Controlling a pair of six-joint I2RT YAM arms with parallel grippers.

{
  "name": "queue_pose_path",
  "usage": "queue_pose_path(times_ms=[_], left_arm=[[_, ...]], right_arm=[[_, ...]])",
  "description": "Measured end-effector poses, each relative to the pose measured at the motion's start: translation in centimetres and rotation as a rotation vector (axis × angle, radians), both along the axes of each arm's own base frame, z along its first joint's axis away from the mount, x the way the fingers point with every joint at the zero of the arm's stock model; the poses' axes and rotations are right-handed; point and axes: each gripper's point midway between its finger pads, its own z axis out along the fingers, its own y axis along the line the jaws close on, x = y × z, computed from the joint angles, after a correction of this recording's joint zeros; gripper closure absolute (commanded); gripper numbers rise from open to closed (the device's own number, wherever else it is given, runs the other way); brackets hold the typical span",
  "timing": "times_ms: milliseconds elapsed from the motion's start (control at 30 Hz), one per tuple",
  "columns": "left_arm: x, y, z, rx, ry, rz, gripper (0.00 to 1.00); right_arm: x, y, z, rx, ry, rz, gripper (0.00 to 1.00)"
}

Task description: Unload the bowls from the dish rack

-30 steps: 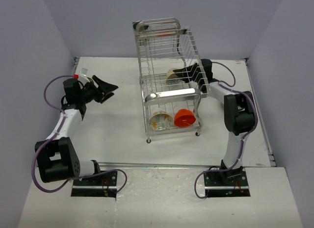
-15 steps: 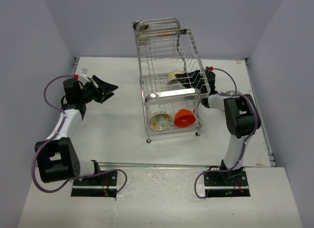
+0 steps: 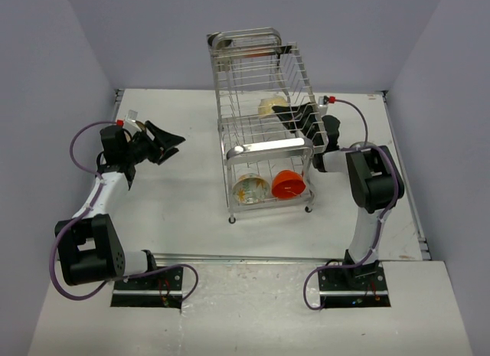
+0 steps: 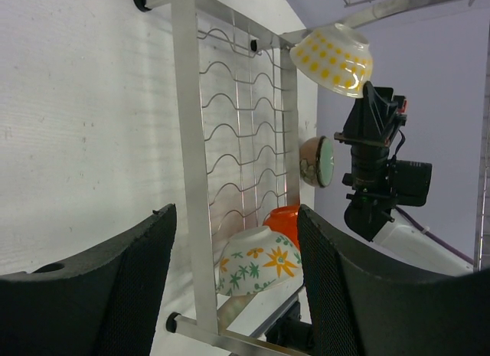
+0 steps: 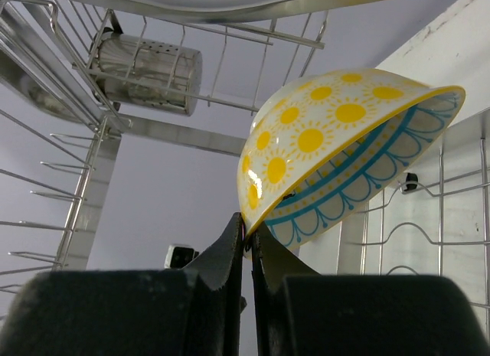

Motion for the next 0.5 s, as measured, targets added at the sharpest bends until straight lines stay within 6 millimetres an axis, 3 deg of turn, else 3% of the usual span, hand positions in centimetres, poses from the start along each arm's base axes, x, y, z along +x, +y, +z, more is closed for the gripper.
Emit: queue_pose_path(times_ms=[267,500], left_arm=[[0.0,0.1,-0.1,0.003,0.002,0.005,0.35],[0.0,0.5,-0.5,0.035,0.011,0.029,0.34]], right_arm=[[-1.0,-1.0,-0.8,-0.055,0.013,-0.016,1.0],[-2.1,-2.6,1.5,-0.159,-0.014,-0.025,1.0]])
